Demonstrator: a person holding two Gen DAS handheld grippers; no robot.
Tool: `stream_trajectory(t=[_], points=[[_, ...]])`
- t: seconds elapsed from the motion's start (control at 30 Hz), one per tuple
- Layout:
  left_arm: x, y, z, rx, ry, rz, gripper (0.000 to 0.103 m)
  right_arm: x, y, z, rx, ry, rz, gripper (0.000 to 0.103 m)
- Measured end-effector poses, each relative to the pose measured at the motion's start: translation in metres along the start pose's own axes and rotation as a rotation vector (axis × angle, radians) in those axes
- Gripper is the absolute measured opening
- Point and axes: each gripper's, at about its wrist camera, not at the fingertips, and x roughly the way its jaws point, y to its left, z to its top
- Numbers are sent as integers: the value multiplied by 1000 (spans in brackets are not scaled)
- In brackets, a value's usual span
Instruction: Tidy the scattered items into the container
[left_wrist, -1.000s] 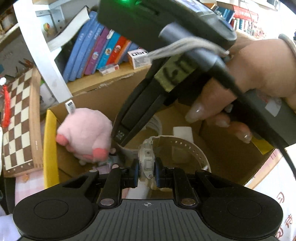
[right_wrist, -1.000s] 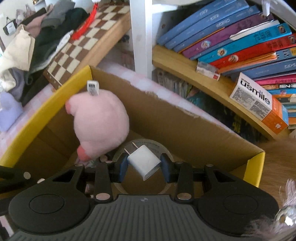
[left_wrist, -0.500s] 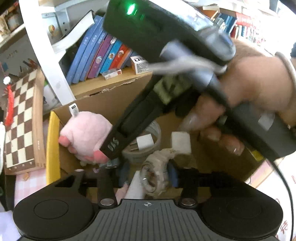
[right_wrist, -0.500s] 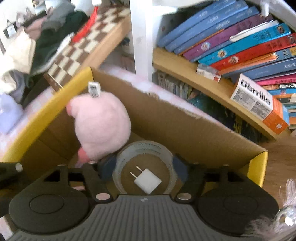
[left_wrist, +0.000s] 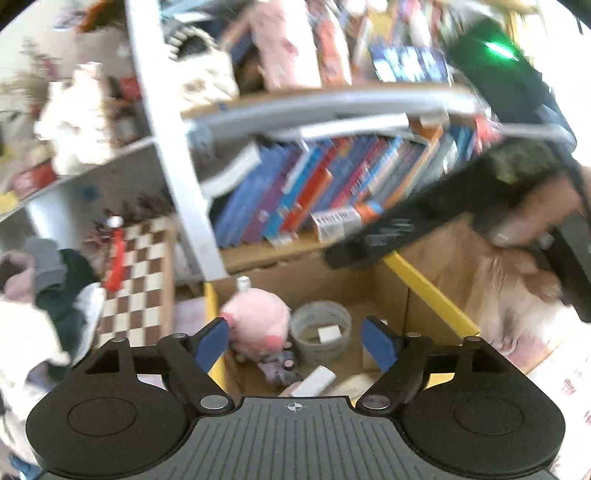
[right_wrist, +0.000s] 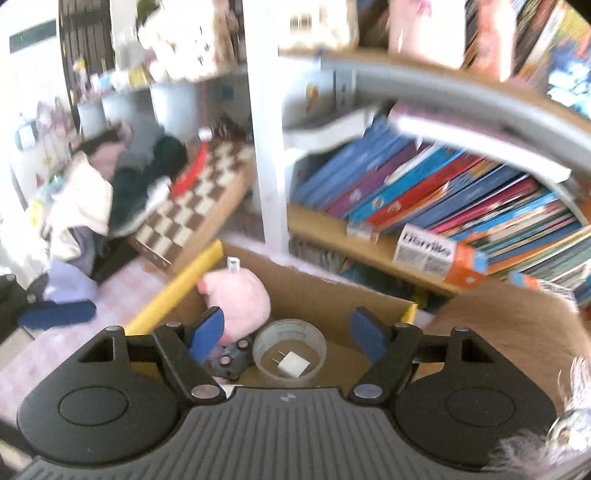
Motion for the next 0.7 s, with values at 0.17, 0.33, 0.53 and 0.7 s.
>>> stream_trajectory(t=[0.17, 0.33, 0.53, 0.7], points=[[-50, 8, -18, -84, -67, 16, 87, -61, 27, -33, 11, -71, -33, 76], [-92, 10, -38, -126, -111, 43, 92, -112, 63, -80, -9, -117, -100, 77], [-147, 1, -76, -177, -162, 66, 99, -167, 103, -141, 12, -156, -188, 82], [-163, -10, -106, -217, -120, 43, 99, -199, 129, -186, 28, -151, -256, 84]])
